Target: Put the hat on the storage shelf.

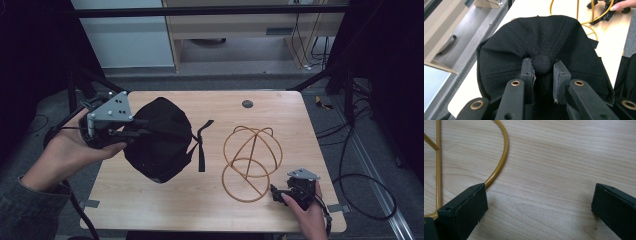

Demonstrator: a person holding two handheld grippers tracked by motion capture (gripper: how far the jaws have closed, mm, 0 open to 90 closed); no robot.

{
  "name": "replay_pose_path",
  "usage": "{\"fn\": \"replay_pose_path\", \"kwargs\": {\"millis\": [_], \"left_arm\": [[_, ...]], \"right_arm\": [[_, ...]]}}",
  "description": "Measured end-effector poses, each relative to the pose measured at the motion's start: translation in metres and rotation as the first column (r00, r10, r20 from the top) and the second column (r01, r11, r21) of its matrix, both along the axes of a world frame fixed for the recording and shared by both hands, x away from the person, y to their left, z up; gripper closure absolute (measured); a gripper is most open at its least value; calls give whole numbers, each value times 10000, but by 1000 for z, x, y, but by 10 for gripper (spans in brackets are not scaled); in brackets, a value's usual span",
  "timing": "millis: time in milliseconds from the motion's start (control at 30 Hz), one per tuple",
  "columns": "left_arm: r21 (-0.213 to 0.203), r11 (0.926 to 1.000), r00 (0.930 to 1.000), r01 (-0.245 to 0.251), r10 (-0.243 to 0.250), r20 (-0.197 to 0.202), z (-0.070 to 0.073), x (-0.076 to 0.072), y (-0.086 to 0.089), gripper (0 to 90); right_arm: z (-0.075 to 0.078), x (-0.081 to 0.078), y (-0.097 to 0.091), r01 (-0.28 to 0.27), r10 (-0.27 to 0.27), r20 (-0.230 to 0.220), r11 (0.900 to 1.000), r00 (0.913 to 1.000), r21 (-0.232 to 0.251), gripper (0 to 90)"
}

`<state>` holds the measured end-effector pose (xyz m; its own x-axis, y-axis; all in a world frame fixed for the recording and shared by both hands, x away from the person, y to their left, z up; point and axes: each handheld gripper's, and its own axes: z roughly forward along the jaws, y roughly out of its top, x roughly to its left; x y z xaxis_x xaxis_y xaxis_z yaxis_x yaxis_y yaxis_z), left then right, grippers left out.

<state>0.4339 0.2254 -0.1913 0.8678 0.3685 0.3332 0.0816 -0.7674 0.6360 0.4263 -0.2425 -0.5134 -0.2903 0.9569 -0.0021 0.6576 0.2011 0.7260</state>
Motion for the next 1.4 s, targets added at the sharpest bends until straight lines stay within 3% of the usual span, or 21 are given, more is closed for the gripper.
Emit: {"fn": "replay_pose_path", "kwargs": {"millis": [533, 633, 800, 867, 1067, 1267, 1400], "left_arm": [[10, 9997, 9995, 244, -244, 195, 10, -3, -9, 744], [-244, 9992, 9989, 320, -312, 349, 22, -8, -9, 744], [-295, 9984, 9978, 479, -464, 478, 32, -9, -14, 744], [-627, 9965, 9965, 550, -508, 662, 41, -9, -21, 744], [-514, 9950, 9929, 856, -810, 872, 55, -9, -42, 744], [-718, 9904, 9911, 1182, -1131, 706, 62, 0, -63, 744], [-585, 9900, 9900, 1281, -1241, 673, 62, 5, -76, 744]], "right_arm": [[0, 0, 0, 2, -2, 10, 10000, 10000, 0, 6], [0, 0, 0, 3, -3, 13, 10000, 10000, -14, 6], [0, 0, 0, 5, -5, 12, 10000, 10000, -16, 6], [0, 0, 0, 25, -25, -1, 10000, 10000, 6, 6], [0, 0, 0, 1, -1, 29, 10000, 10000, -48, 6], [0, 0, 0, -28, 28, 32, 10000, 10000, -65, 6], [0, 0, 0, 37, -38, -28, 10000, 10000, -27, 6]]}}
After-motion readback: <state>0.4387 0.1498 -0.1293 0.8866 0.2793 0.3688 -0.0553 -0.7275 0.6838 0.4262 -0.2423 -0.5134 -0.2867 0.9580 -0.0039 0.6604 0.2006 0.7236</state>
